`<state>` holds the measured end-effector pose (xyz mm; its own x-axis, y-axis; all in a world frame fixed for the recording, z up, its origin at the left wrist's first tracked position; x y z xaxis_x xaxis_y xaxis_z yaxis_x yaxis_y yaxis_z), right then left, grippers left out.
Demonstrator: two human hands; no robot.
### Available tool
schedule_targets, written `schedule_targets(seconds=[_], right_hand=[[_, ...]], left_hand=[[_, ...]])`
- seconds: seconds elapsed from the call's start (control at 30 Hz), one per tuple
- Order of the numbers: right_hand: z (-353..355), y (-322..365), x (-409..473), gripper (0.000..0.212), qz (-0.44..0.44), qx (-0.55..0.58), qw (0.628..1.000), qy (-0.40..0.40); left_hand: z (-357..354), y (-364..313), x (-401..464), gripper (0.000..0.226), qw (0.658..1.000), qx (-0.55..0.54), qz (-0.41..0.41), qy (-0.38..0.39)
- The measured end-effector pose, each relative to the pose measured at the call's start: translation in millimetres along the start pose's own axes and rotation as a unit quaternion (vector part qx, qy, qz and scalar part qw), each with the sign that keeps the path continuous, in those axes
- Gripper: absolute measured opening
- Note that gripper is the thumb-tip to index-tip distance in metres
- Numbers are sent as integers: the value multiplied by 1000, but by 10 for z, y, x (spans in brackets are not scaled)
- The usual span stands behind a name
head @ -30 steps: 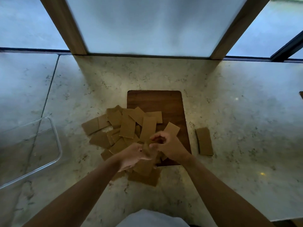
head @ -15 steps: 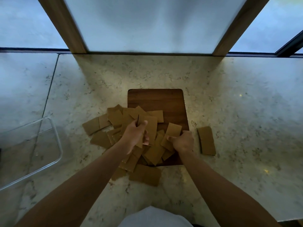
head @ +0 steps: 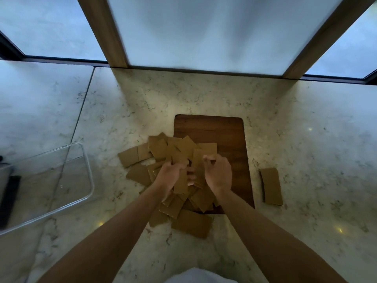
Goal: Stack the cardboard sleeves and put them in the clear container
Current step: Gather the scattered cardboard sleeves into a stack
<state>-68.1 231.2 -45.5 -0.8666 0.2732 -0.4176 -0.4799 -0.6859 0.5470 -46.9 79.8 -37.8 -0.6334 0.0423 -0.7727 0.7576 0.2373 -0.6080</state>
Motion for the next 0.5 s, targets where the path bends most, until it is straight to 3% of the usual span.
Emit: schedule_targets(seconds=[0.1, 0.17, 0.3, 0.5], right_hand=[[-116, -2, 53, 86, -51, -103, 993, 27], [-141, -6, 81, 81, -23, -112, 993, 14], [-9, -47, 145, 65, 17, -15, 999, -48], [102, -88, 221, 49, -3, -24, 1000, -5]], left_hand=[[205, -44, -19, 43, 1000, -21, 2, -22], [299, -90, -24, 38, 999, -2, -18, -36], [313, -170, 46, 39, 992, 71, -82, -59], [105, -217, 118, 29, 988, 102, -107, -52]])
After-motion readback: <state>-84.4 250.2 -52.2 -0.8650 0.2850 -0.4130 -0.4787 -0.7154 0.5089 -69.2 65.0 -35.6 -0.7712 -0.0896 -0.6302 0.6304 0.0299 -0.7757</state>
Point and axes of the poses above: each hand's wrist, its own x-axis towards the middle knuckle, its own z-axis out of the back of the hand, y = z × x, the point moved 1 cm from there along x, towards the middle knuckle, and after that the axes turned 2 degrees about -x, right-handed, at the moved point
